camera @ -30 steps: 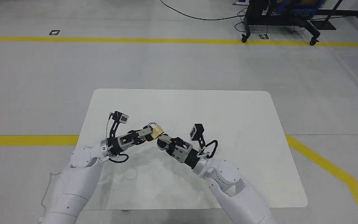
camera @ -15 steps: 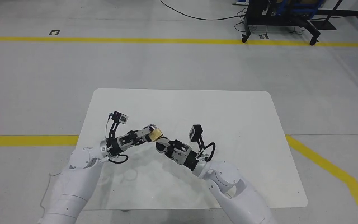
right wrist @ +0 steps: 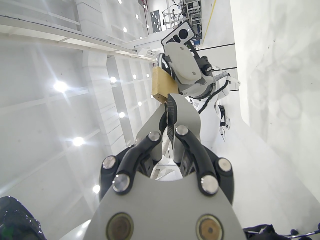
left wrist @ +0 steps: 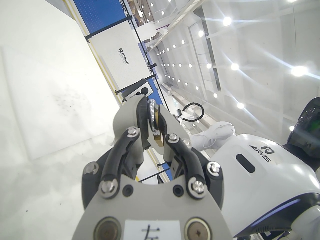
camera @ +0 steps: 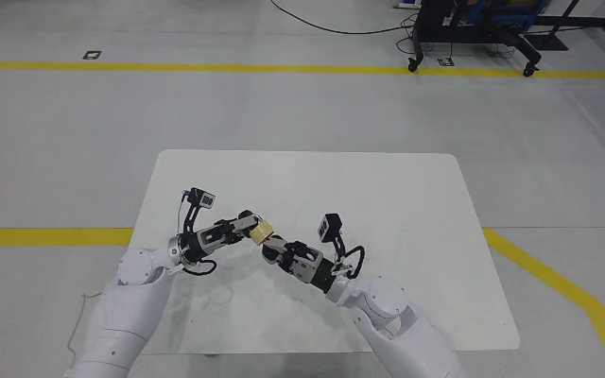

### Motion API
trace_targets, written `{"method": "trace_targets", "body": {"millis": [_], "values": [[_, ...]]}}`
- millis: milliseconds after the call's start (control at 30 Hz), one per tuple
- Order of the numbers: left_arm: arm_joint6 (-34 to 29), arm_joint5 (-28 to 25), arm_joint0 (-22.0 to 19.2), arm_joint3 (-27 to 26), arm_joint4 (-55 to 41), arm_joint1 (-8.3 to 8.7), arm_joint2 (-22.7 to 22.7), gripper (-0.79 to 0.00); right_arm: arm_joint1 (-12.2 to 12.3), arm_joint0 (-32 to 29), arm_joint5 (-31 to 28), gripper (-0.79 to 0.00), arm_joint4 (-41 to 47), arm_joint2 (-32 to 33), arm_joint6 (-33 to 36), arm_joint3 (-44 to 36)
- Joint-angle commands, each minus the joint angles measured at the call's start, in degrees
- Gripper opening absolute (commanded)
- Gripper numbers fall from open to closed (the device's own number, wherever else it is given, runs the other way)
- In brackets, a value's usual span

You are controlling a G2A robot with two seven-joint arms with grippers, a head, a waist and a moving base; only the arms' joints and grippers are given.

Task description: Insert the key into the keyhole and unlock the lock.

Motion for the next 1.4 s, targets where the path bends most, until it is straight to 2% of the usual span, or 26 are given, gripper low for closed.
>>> {"method": "trace_targets", "body": {"millis": [0, 133, 200, 567, 900, 933, 967, 1000, 1367], "values": [[0.1, -0.1, 0.0, -0.1, 0.3, -0.01, 0.1, -0.785, 0.0, 0.0, -0.1, -0.785, 0.0, 0.0, 0.0, 0.0], [0.7, -0.8, 0.0, -0.3, 1.1, 0.0, 0.4, -0.785, 0.1, -0.1, 0.5, -0.785, 1.8, 0.2, 0.4, 0.0], [1.1, -1.4, 0.1, -0.4, 1.4, -0.01, 0.4, -0.785, 0.0, 0.2, 1.9, -0.785, 5.5, 0.5, 1.5, 0.4], [1.7, -4.8, 1.1, -1.3, 0.7, 0.19, -0.6, -0.785, 0.0, 2.8, 14.2, -0.785, 24.9, 3.6, 7.8, 2.8], [2.6, -5.7, 1.4, -1.4, 0.7, 0.37, -1.1, -0.785, 0.3, 3.6, 17.6, -0.785, 29.1, 4.4, 9.1, 3.3], [2.6, -5.8, 1.5, -1.5, 0.8, 0.38, -1.1, -0.785, 0.3, 3.8, 17.6, -0.754, 28.9, 4.5, 9.0, 3.5], [2.7, -5.7, 1.5, -1.5, 0.8, 0.4, -1.1, -0.785, 0.3, 3.9, 17.7, -0.52, 28.7, 4.3, 8.9, 3.6], [2.9, -5.6, 1.5, -1.4, 0.8, 0.42, -1.2, -0.785, 0.4, 4.0, 17.7, -0.006, 28.5, 4.2, 8.8, 3.7], [4.3, -3.8, 1.1, -1.1, 1.0, 0.43, -0.8, -0.785, 0.8, 3.1, 12.6, 0.0, 23.4, 4.3, 7.5, 2.5]]}}
